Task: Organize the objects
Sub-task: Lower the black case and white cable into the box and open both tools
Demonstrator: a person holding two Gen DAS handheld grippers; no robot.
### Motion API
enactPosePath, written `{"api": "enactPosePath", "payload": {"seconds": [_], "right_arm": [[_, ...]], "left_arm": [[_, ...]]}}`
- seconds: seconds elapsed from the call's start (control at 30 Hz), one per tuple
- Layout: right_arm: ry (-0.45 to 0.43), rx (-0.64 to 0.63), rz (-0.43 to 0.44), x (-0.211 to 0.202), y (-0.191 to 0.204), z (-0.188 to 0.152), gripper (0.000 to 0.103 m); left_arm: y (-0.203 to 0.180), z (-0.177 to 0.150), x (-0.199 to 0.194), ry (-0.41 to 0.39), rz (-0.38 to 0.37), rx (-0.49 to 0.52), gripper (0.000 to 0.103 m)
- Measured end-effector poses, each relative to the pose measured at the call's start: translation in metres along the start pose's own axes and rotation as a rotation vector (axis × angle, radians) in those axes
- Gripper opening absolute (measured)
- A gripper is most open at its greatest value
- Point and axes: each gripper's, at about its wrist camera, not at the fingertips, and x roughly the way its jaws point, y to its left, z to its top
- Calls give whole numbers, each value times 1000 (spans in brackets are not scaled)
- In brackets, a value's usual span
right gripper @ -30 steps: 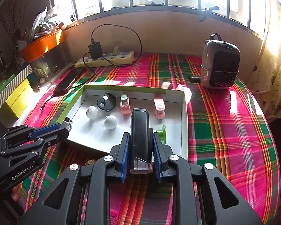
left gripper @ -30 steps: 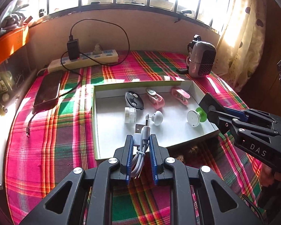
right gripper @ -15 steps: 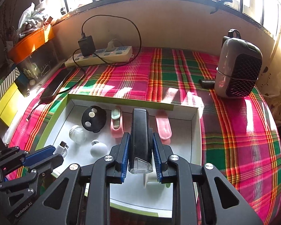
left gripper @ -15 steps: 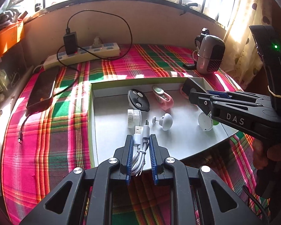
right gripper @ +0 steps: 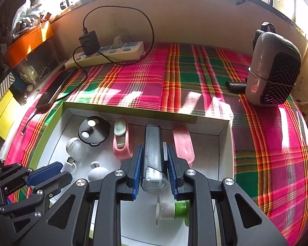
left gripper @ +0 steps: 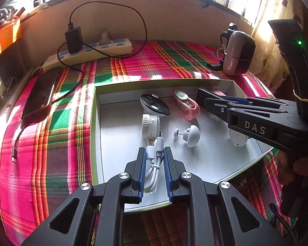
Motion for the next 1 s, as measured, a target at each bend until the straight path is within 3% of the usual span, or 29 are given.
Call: {"api": "enactPosePath", "payload": {"seconds": [1.0], "right_arm": [[-10,0,5,13,3,3,25]], "left_arm": [[2,4,11,3,77,21,15]]}}
